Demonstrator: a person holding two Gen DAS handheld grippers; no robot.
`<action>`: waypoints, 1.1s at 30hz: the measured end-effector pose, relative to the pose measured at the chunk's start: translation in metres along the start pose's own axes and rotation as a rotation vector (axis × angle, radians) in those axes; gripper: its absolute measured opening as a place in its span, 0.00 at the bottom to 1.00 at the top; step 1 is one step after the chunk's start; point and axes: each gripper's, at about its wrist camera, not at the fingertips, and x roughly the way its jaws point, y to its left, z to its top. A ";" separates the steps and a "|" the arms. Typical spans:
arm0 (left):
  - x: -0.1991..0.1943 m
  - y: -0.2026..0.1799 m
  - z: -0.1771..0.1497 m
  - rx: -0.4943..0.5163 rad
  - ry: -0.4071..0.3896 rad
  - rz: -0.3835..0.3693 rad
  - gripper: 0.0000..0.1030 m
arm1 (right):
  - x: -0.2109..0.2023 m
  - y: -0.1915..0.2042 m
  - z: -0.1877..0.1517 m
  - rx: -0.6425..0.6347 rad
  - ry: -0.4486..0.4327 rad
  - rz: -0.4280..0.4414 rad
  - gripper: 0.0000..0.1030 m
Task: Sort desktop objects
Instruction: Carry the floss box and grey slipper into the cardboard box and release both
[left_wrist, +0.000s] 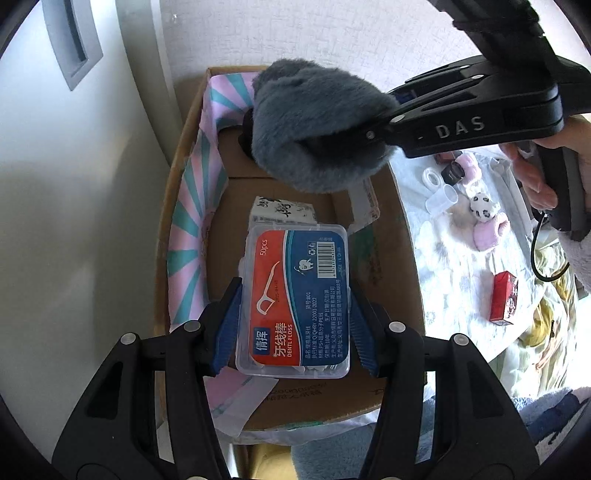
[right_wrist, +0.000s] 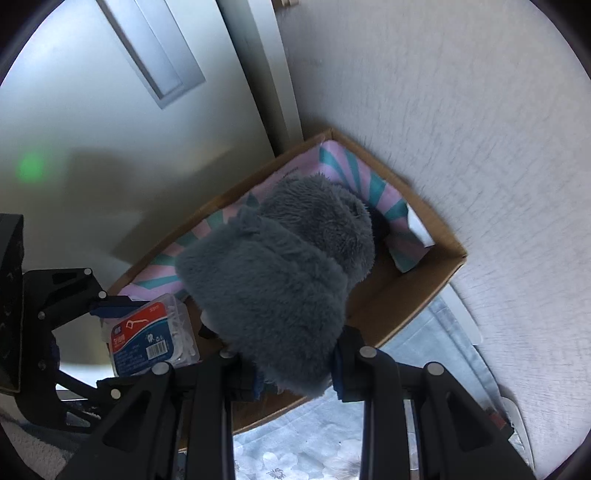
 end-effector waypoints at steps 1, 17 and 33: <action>0.001 0.000 0.001 0.004 0.002 0.003 0.49 | 0.002 -0.001 0.000 0.004 0.005 0.005 0.25; 0.000 -0.002 0.007 -0.018 -0.019 0.028 0.90 | 0.013 -0.005 0.003 0.022 0.053 0.020 0.32; -0.031 -0.003 0.002 0.019 -0.123 0.045 1.00 | -0.032 -0.021 0.000 0.220 -0.143 0.059 1.00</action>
